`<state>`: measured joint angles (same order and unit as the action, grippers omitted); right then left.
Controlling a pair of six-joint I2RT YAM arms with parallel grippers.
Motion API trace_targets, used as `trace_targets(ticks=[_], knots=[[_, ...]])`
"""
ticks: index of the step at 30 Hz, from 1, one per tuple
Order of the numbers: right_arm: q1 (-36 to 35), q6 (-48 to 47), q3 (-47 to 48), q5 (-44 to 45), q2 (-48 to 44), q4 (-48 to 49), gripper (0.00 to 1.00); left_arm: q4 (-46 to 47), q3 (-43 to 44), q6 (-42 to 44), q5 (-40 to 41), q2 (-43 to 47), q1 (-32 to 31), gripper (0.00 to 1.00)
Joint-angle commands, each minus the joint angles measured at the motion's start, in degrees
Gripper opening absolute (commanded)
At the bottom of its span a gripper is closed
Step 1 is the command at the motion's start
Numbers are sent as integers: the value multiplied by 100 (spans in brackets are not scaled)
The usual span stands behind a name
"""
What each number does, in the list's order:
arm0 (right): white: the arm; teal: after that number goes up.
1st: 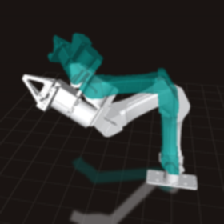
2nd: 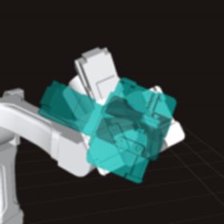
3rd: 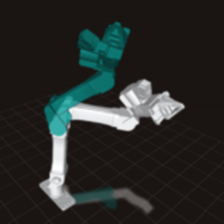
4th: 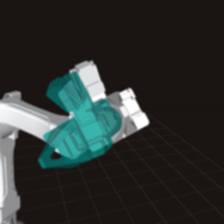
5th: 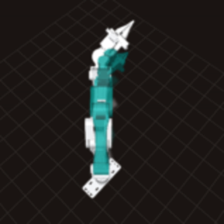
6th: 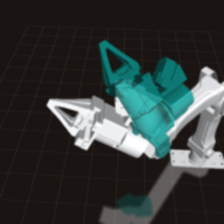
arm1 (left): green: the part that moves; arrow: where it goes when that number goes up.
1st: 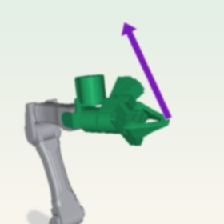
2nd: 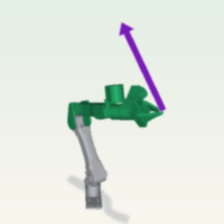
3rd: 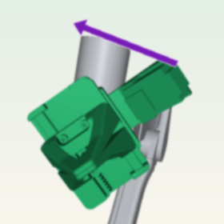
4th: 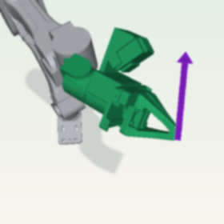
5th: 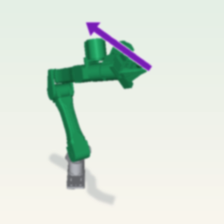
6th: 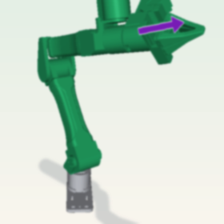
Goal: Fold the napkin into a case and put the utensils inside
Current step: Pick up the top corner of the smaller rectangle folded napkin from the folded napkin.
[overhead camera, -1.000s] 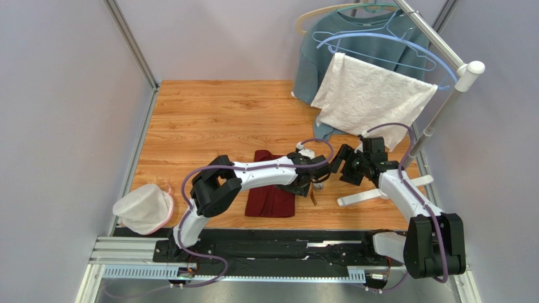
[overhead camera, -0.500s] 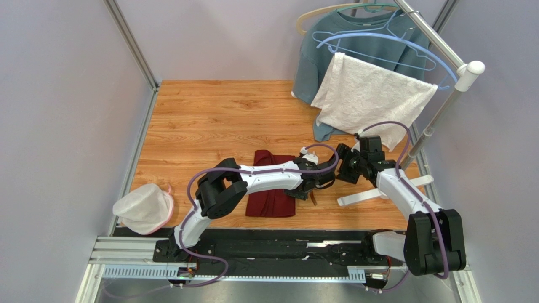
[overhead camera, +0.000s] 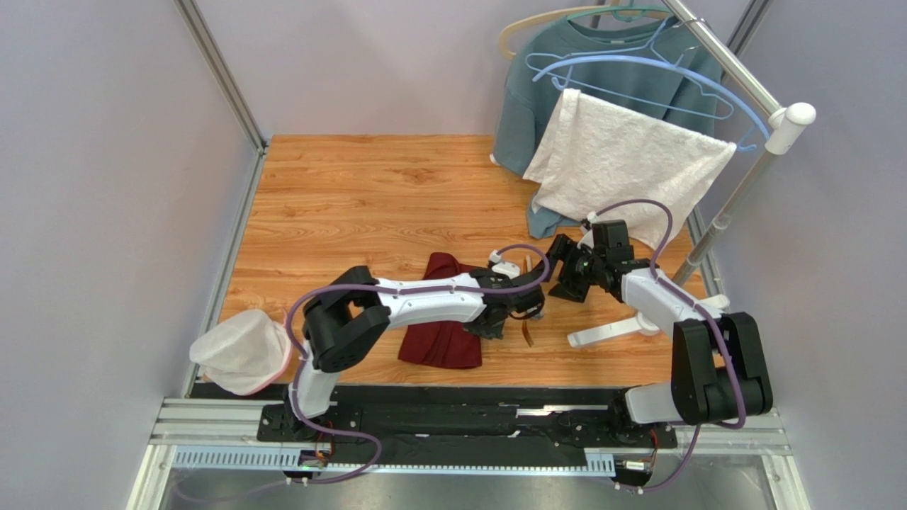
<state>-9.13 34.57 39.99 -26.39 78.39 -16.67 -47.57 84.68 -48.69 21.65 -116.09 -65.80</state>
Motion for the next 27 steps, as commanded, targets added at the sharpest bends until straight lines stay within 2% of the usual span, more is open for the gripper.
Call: trace_targets(ticks=[1, 6, 11, 14, 27], knots=[[-194, 480, 299, -454, 325, 998, 74, 861, -627, 70, -635, 1044, 216, 0], [-467, 1086, 247, -639, 773, 2008, 71, 1215, -1041, 0, -1013, 1475, 348, 0], [-757, 1790, -228, -534, 1177, 3289, 73, 1469, -1331, -79, -1311, 1677, 480, 0], [-968, 1983, -324, -402, 1397, 3730, 74, 1646, -1490, -106, -1417, 1765, 524, 0], [-1338, 2081, -308, 38, 2013, 3882, 72, 1777, -1604, -106, -1550, 1906, 559, 0]])
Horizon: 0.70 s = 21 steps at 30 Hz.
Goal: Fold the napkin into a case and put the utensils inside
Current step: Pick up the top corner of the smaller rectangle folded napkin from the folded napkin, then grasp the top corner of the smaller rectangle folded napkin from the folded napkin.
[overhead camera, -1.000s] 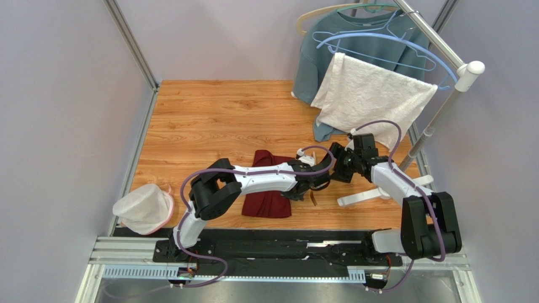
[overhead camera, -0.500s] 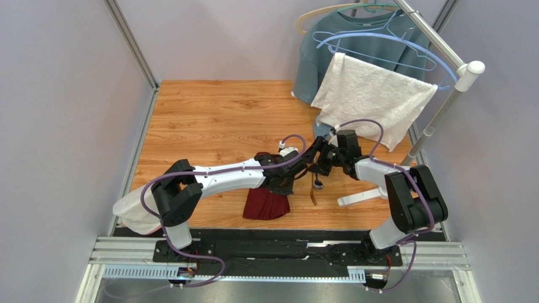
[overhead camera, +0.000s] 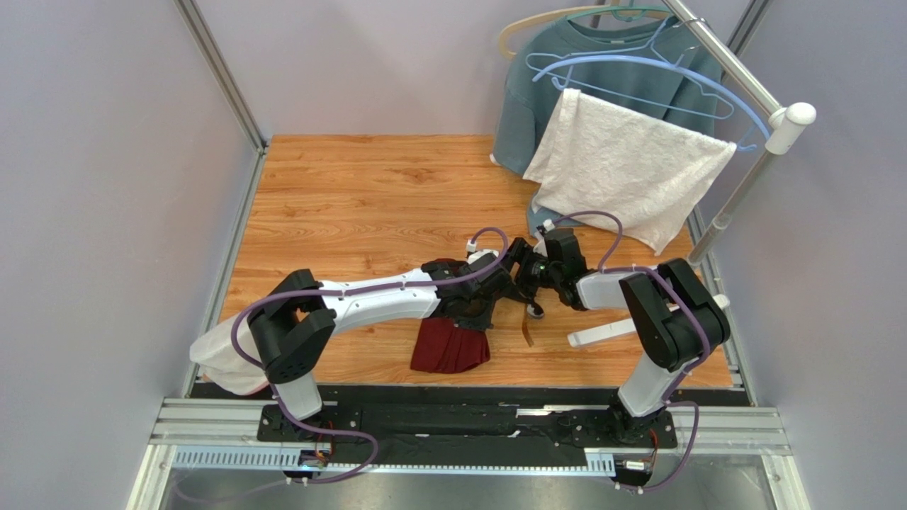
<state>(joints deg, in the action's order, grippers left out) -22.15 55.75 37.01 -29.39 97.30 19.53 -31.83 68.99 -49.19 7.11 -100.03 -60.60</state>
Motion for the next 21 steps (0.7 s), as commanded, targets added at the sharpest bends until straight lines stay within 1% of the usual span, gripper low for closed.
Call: trace_targets(ticks=[1, 4, 5, 7, 8, 10, 11, 13, 14, 16, 17, 19, 20, 21], knots=[[-44, -55, 16, 337, 184, 227, 71, 221, -61, -64, -122, 326, 39, 0], [-44, -29, 8, 337, 263, 332, 68, 327, -140, -91, -236, 379, 66, 0], [-35, -81, 25, 346, 264, 297, 63, 397, -175, -82, -246, 414, 74, 0], [-44, -230, 173, 477, 237, 114, 58, 537, -245, -91, -359, 431, 92, 0], [-35, -431, 253, 573, 141, -262, 53, 712, -342, -91, -412, 466, 101, 0], [-35, -748, 437, 854, 36, -764, 50, 897, -439, -91, -500, 493, 118, 0], [-35, -889, 708, 934, -43, -1358, 44, 1064, -526, -91, -509, 510, 127, 0], [-44, -1276, 842, 1179, -175, -1732, 41, 1266, -615, -100, -553, 519, 145, 0], [-35, -1372, 947, 1277, -237, -1925, 35, 1468, -676, -108, -571, 511, 171, 0], [-44, -1662, 1149, 1478, -316, -2391, 28, 1679, -729, -126, -667, 476, 197, 0], [-52, -1759, 1394, 1532, -308, -2740, 21, 1915, -773, -135, -667, 441, 206, 0], [-87, -1952, 1562, 1663, -299, -2998, 10, 2128, -791, -135, -746, 397, 206, 0], [-114, -2006, 1659, 1743, -316, -3234, 0, 2294, -808, -135, -790, 370, 206, 0], [-175, -2067, 1834, 1822, -334, -3375, 0, 2391, -826, -152, -808, 353, 215, 0]])
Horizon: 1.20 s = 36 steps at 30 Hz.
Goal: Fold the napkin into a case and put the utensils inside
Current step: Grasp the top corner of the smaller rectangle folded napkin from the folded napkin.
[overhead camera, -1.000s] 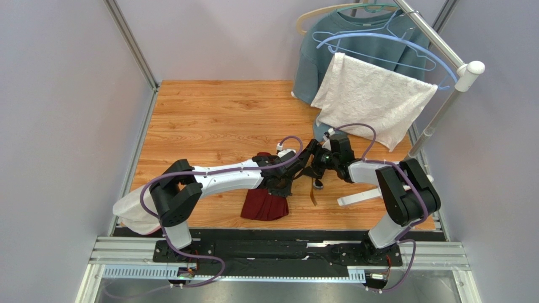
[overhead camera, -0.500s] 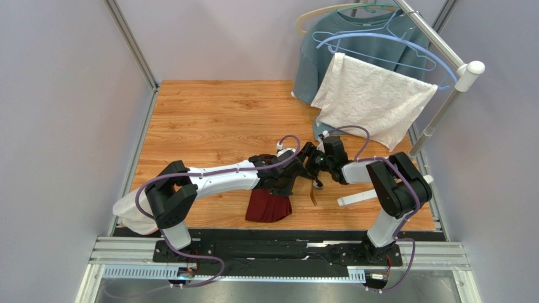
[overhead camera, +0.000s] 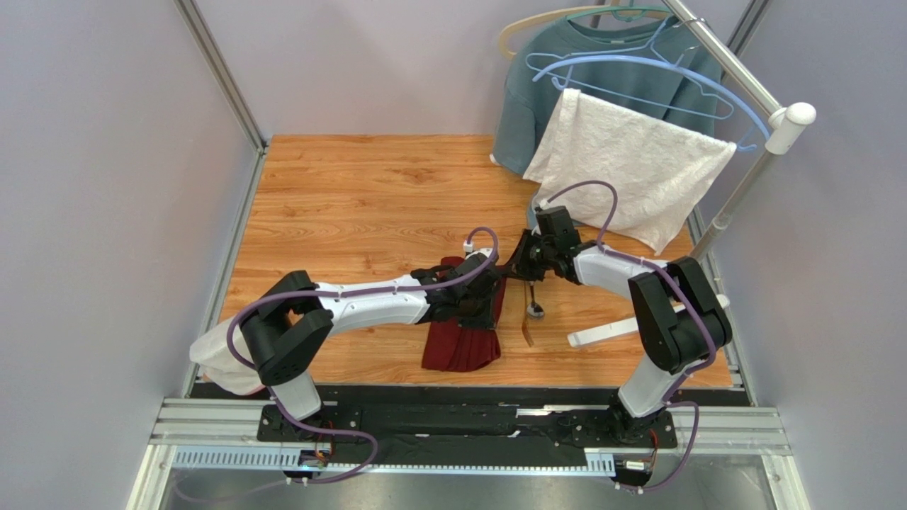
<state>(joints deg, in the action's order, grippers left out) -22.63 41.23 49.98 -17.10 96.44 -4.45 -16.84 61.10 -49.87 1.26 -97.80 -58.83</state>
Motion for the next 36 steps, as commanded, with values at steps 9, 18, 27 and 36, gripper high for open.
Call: trace_targets(ticks=[9, 18, 27, 36], knots=[[-417, -1029, 1699, 2043, -398, -2745, 0, 2482, -888, -304, -749, 314, 257, 0], [-848, -1082, 2331, 2535, -74, -3237, 0, 3424, -1557, -507, -1154, 533, 513, 0], [-1173, -1073, 3183, 3073, 752, -3756, 0, 3688, -1909, -542, -1707, 1008, 934, 0], [-1402, -1082, 3836, 2976, 1368, -3757, 0, 3872, -2260, -708, -1760, 851, 987, 0]])
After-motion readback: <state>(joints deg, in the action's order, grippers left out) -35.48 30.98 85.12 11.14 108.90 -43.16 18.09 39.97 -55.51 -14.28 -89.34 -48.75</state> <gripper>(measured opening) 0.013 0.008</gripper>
